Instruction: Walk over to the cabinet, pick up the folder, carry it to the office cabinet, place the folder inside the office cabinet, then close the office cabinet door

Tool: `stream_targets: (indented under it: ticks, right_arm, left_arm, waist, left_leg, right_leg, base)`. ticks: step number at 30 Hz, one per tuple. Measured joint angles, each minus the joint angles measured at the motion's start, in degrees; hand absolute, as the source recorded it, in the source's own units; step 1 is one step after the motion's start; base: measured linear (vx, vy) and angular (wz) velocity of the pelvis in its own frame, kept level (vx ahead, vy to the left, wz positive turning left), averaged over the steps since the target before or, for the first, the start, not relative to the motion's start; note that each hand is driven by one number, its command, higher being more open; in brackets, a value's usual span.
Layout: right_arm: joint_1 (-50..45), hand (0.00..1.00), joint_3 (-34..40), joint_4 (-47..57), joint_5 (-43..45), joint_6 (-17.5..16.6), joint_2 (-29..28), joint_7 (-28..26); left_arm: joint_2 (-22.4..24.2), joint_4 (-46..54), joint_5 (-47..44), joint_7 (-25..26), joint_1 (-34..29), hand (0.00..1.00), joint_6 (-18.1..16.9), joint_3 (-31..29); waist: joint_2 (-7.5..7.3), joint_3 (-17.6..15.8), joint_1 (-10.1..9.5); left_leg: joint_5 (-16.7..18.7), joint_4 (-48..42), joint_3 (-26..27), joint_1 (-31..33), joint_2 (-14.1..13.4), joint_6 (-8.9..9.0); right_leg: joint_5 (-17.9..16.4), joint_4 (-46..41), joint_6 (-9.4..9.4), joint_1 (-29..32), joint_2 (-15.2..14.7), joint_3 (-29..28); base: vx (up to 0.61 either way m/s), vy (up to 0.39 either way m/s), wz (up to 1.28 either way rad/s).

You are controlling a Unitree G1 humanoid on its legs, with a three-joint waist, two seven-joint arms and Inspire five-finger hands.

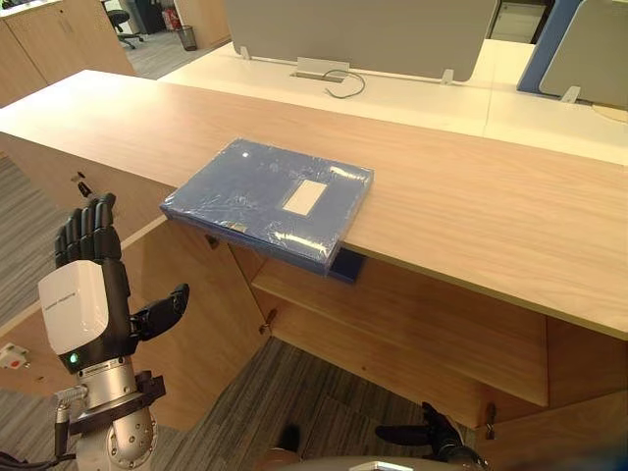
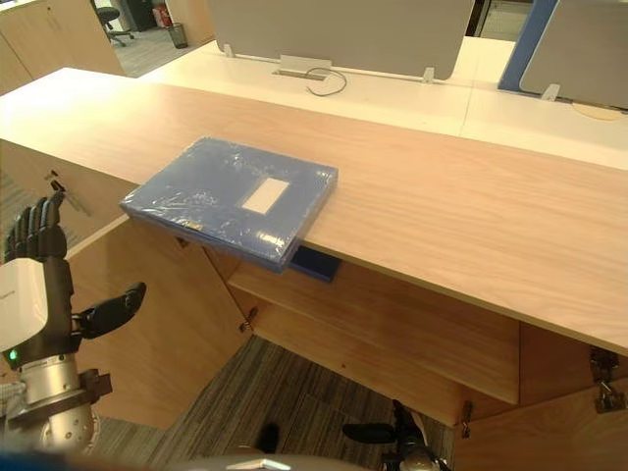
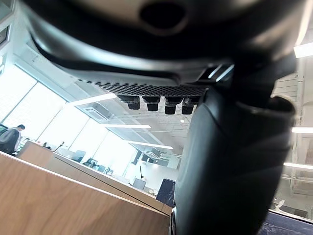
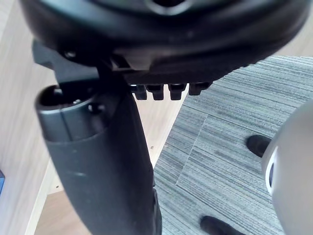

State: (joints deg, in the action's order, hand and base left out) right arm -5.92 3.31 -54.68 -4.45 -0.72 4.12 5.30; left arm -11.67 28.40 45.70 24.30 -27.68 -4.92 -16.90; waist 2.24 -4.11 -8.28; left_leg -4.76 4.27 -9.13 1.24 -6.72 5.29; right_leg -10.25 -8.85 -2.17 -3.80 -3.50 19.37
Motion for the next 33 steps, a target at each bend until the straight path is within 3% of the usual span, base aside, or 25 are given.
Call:
stream_targets:
  ticks: [15,24,27,33]
  right_arm:
    - [0.01,1.00,-0.04,-0.18,-0.10,0.09,-0.02,-0.30]
    - [-0.05,1.00,-0.04,-0.34,-0.21,0.20,0.01,-0.32]
    - [0.04,1.00,-0.02,-1.15,-0.20,0.27,0.25,-0.29]
    - [0.02,1.00,0.00,-1.21,-0.19,0.33,0.32,-0.23]
  left_arm:
    - [-3.86,-3.53,2.45,0.00,4.45,1.00,0.77,1.06]
    - [-5.09,-6.23,4.43,-0.91,6.70,1.00,1.25,5.79]
    - [-8.19,-9.49,4.55,-1.37,9.31,1.00,1.09,7.33]
    - [-9.71,-12.57,4.62,-2.33,11.40,1.00,1.12,7.78]
  waist:
    - [-0.22,1.17,0.92]
    - [0.07,2.01,2.28]
    - [0.25,2.08,2.64]
    - [0.50,2.07,3.45]
  left_leg:
    - [-0.09,0.43,2.52,-0.44,-0.66,0.13]
    - [-0.12,0.64,5.10,-0.90,-1.51,0.31]
    - [-0.11,0.68,5.98,-1.43,-1.88,0.31]
    - [-0.05,0.71,8.61,-1.96,-2.34,0.21]
  right_leg:
    - [0.20,-0.92,0.33,1.60,0.31,-2.54]
    - [0.57,-1.58,0.84,3.02,0.95,-5.08]
    - [1.02,-1.38,1.14,3.04,1.10,-5.93]
    - [2.93,0.81,1.03,3.02,1.72,-8.31]
  base:
    - [0.00,0.001,-0.08]
    - [-0.01,0.004,-0.15]
    - [-0.01,0.012,-0.16]
    - [-0.03,0.028,-0.21]
